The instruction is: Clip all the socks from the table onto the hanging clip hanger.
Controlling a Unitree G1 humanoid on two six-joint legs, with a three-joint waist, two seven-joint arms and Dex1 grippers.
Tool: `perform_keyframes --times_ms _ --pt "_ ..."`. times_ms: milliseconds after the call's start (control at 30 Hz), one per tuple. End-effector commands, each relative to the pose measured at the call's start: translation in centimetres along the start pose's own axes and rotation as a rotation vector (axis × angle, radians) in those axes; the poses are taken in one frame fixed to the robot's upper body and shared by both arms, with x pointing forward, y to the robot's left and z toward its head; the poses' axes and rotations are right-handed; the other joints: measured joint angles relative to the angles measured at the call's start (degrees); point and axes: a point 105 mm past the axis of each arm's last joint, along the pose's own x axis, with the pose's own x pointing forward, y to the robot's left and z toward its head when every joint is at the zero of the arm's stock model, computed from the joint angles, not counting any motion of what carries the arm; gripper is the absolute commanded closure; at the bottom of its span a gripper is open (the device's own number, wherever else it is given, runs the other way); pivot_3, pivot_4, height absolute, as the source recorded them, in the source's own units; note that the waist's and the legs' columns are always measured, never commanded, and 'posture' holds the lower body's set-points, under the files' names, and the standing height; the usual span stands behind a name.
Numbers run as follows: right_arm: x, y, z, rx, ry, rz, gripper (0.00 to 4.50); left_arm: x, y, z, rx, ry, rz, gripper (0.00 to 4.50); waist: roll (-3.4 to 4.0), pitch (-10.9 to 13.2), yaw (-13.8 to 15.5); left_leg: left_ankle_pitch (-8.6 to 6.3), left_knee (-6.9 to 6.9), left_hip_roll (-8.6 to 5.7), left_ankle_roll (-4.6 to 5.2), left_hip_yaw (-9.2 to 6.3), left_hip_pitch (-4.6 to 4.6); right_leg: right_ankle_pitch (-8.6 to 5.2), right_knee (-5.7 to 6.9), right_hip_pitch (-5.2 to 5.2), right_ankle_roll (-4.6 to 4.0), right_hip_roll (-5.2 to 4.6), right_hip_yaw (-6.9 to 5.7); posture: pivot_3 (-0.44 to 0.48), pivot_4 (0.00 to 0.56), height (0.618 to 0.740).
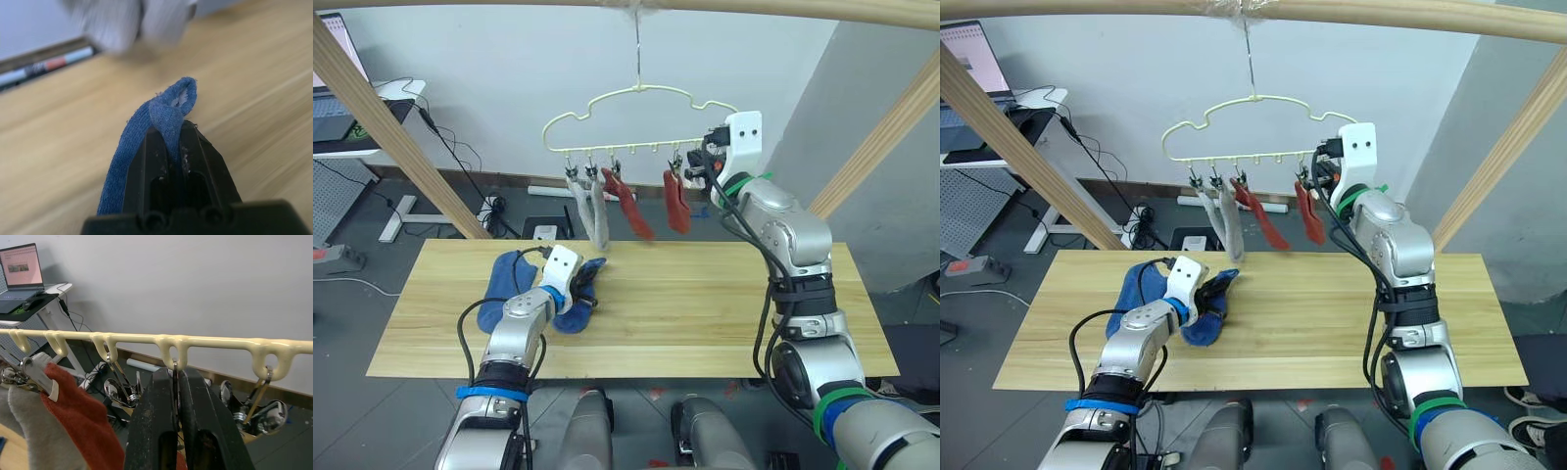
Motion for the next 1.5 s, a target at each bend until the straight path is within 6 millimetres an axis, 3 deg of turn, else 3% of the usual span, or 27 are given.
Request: perform_keyframes --times_ms 33,133,233,367,633,900,1500 --pt "-0.3 -0.4 1.4 0.012 -0.035 0.011 4.5 -0.5 -2.3 4.5 -0.047 -0.186 -0.121 4.49 0.0 0.0 -0.01 0.0 0.0 0.0 0.0 0.01 0.0 0.0 0.0 0.0 0.0 0.0 0.01 0.077 0.234 0.74" --pt "-0.6 -1.1 2.0 0.055 -0.001 0.025 4.5 -1.8 -5.7 8.9 -0.031 -0.352 -0.288 4.49 -0.02 0.03 0.06 0.0 0.0 -0.01 0.0 -0.01 -0.02 0.0 0.0 0.01 0.0 0.0 0.0 0.079 0.233 0.74" --pt "-0.8 -1.2 2.4 0.07 0.032 0.037 4.5 -2.2 -7.1 10.6 -0.034 -0.414 -0.333 4.49 -0.02 0.02 0.08 0.0 0.01 -0.02 0.0 -0.02 -0.02 0.0 -0.03 0.02 0.0 -0.01 0.01 0.078 0.231 0.74" --pt "-1.4 -0.6 2.5 0.282 0.137 0.053 4.5 -1.8 -9.3 12.3 -0.023 -0.464 -0.378 4.49 -0.02 0.02 0.03 0.0 0.01 -0.01 0.0 -0.03 0.0 0.0 -0.01 0.04 0.0 0.0 0.01 0.077 0.23 0.74" --pt "-2.3 0.3 3.3 0.52 0.235 0.033 4.5 -0.1 -10.6 12.6 0.054 -0.483 -0.36 4.49 -0.01 0.03 0.05 0.0 0.0 -0.05 0.0 -0.06 -0.02 0.0 -0.05 0.04 -0.01 0.0 -0.02 0.057 0.228 0.74" --pt "-2.5 1.1 3.5 0.572 0.256 0.03 4.5 1.1 -11.3 13.3 0.074 -0.514 -0.38 4.49 -0.01 0.03 -0.05 -0.01 -0.04 -0.05 0.02 -0.03 -0.06 0.0 -0.16 0.02 0.0 0.01 -0.02 0.045 0.229 0.74" --pt "-2.6 2.0 3.3 0.643 0.279 0.032 4.5 1.4 -12.2 15.0 0.105 -0.595 -0.395 4.49 0.0 0.04 -0.08 -0.02 -0.13 -0.05 0.04 0.0 -0.11 0.0 -0.37 0.02 0.0 0.01 -0.01 0.043 0.241 0.74"
